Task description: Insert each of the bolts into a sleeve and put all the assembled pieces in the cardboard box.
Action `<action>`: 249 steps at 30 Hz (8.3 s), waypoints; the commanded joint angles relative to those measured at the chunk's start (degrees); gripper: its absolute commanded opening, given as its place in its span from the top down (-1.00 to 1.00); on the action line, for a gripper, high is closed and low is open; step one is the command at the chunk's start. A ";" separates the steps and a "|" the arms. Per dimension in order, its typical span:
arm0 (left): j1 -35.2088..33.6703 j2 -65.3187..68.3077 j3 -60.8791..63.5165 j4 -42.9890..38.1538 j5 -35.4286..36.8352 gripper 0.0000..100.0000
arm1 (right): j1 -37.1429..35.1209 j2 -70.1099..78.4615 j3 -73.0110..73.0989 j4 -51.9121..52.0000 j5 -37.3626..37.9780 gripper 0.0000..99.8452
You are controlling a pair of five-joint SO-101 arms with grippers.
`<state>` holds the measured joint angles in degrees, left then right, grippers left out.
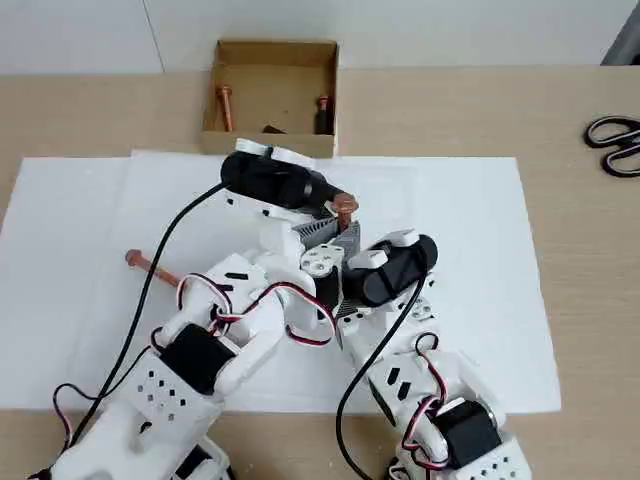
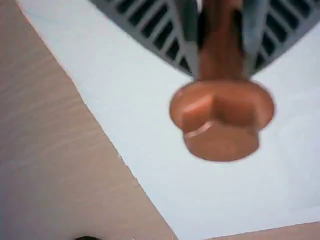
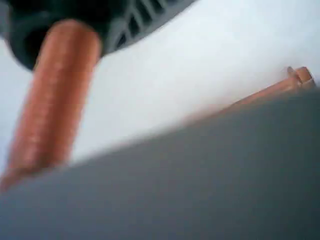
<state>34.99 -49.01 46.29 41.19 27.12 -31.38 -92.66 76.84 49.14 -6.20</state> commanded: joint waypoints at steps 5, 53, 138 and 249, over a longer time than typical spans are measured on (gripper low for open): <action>0.35 -0.35 0.04 -2.11 -0.26 0.99 | -0.22 -1.27 -0.97 -1.27 -0.26 0.99; -3.52 -0.26 -0.31 -1.67 7.91 0.99 | -1.45 -1.27 -0.97 -1.45 -0.35 0.99; -45.10 -0.70 -13.41 43.34 -30.51 0.42 | 20.62 33.01 -36.40 8.75 6.59 0.99; -45.36 -0.70 -10.95 48.09 -30.51 0.42 | 7.25 120.84 -117.27 33.89 11.52 0.65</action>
<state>-10.11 -49.27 35.82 89.19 -3.30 -24.09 25.49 -33.67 81.05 4.35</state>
